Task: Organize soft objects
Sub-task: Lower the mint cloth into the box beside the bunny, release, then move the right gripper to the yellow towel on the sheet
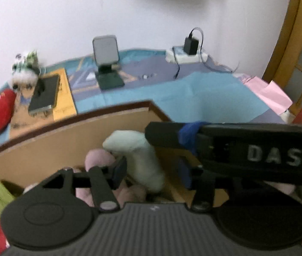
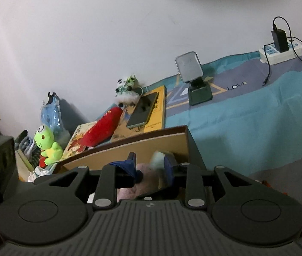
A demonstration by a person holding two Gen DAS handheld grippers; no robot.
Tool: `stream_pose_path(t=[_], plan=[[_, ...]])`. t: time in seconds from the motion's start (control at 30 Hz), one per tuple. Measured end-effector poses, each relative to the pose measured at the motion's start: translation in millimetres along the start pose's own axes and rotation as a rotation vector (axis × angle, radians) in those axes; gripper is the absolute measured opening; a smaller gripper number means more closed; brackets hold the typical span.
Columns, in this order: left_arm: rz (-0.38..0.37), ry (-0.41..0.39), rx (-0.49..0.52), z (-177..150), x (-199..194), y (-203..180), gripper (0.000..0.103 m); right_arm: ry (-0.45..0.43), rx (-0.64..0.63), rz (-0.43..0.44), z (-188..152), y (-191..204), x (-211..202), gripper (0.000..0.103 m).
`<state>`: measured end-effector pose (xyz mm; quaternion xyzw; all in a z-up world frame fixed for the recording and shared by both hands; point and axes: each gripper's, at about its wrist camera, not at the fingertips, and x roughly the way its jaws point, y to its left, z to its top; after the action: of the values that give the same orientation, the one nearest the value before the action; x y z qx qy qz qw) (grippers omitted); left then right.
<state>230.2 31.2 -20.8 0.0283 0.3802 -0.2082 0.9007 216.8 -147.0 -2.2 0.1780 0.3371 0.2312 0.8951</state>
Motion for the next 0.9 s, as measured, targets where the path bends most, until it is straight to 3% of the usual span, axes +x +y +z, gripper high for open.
stream_pose_path(t=[0.1,0.47,0.9], plan=[[0.077,-0.001,0.038,-1.7,-3.9,-3.0,0.056,-0.015,-0.009,0.001,3.8,4.4,-7.4,0.013],[0.250,0.026,-0.031,-4.8,-40.8,-8.8,0.056,-0.006,-0.082,-0.004,6.4,22.7,-29.8,0.013],[0.481,0.032,-0.142,-25.5,-89.7,-44.1,0.056,0.075,-0.136,0.147,-4.4,20.8,-72.5,0.013]])
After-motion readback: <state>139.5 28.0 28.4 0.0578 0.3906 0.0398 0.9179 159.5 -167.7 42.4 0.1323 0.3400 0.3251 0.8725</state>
